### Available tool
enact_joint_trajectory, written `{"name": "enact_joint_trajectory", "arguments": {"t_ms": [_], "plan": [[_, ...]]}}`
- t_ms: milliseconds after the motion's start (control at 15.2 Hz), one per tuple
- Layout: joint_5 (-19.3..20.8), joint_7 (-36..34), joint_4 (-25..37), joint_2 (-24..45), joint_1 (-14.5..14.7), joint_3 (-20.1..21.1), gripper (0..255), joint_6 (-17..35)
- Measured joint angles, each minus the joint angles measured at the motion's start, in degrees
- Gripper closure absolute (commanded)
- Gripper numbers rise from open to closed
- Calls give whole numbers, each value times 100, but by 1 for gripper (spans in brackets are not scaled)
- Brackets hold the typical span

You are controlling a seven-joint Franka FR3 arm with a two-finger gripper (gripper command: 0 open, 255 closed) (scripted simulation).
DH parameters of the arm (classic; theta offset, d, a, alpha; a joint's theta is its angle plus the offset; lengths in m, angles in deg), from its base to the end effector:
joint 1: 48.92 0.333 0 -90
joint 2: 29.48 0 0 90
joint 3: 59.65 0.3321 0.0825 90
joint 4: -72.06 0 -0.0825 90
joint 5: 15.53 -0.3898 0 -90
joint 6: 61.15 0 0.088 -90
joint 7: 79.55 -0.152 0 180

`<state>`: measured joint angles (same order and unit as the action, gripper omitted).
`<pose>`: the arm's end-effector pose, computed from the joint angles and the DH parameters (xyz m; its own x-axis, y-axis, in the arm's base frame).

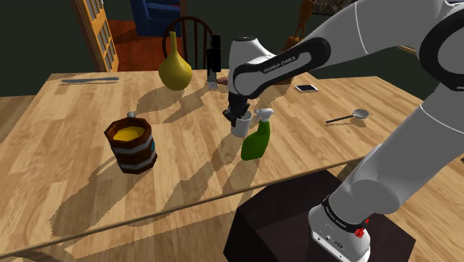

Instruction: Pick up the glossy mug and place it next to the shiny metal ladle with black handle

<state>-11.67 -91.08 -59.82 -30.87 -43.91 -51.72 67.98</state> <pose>0.4969 0.1098 0.3226 0.9976 0.0672 -0.0138 0.0679 -0.9960 0.0585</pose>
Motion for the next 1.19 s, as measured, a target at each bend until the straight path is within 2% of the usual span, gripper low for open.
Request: {"name": "enact_joint_trajectory", "arguments": {"t_ms": [1188], "plan": [[-145,169,745,-625,2,-23,255,-1357]]}}
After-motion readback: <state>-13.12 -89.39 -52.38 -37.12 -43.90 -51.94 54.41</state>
